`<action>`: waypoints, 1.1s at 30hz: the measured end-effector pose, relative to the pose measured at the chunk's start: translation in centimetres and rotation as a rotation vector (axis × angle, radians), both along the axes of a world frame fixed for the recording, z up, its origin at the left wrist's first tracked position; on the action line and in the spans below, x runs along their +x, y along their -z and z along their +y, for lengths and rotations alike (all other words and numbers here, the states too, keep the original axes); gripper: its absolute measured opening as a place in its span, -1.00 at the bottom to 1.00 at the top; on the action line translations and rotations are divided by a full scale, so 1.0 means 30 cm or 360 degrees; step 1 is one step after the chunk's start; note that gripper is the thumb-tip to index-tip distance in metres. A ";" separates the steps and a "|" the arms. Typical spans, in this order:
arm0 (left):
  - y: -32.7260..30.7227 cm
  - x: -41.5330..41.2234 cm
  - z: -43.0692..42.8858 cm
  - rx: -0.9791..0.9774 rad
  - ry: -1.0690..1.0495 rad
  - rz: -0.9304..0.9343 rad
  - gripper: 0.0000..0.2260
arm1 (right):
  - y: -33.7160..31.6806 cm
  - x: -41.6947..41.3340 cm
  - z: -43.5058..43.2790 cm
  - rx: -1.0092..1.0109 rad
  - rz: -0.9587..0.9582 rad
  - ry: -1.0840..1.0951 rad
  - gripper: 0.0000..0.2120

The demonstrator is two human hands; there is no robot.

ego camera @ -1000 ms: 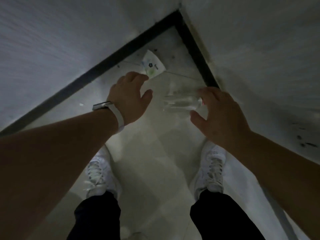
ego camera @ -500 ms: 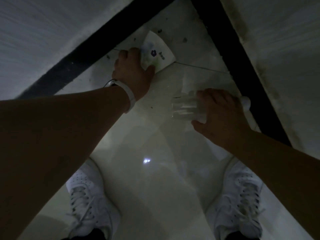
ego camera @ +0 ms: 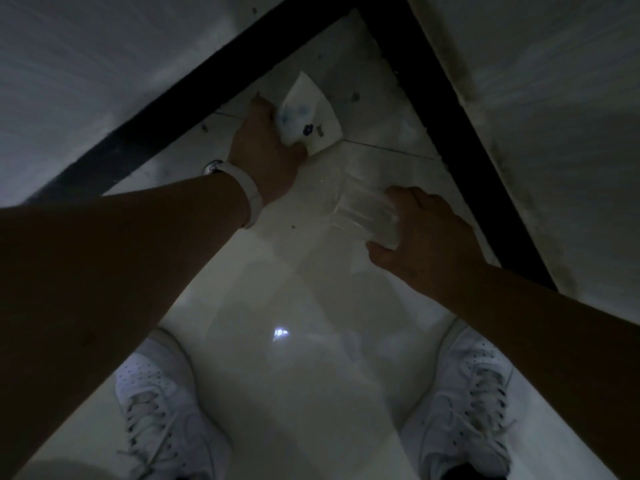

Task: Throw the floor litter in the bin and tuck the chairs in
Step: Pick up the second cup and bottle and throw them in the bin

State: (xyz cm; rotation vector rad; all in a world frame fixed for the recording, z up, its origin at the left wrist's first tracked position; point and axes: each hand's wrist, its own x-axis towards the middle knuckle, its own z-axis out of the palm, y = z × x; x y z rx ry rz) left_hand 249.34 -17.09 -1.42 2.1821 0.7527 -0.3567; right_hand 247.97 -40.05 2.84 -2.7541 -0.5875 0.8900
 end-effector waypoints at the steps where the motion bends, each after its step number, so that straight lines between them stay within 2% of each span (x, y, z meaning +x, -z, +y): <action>1: -0.024 -0.016 -0.006 -0.0025 0.0000 -0.0039 -0.70 | -0.023 0.001 0.006 0.0014 0.0027 0.0040 -0.25; 6: -0.225 -0.108 -0.013 -0.0192 -0.0118 -0.0164 -0.75 | -0.205 0.000 0.049 0.0143 0.0041 0.0169 -0.25; 10: -0.499 -0.144 0.004 -0.0208 -0.0205 -0.0206 -0.78 | -0.425 0.023 0.079 0.0208 -0.0002 0.0235 -0.27; 13: -0.738 -0.146 0.013 -0.0197 -0.0311 -0.0222 -0.78 | -0.653 0.062 0.101 0.0213 0.0035 0.0234 -0.25; 19: -1.220 -0.079 0.047 -0.0195 -0.0348 -0.0300 -0.77 | -1.135 0.102 0.147 0.0312 -0.0102 0.0227 -0.28; 25: -1.649 -0.057 0.024 -0.0353 -0.0489 -0.0396 -0.78 | -1.594 0.136 0.159 0.0418 -0.0132 0.0434 -0.26; 28: -1.885 -0.073 -0.017 -0.0441 -0.0593 -0.0469 -0.77 | -1.828 0.145 0.152 0.0520 -0.0288 0.0580 -0.25; 33: -2.265 -0.100 -0.065 -0.0460 -0.0600 -0.0634 -0.78 | -2.184 0.150 0.132 0.0608 -0.0168 0.0696 -0.30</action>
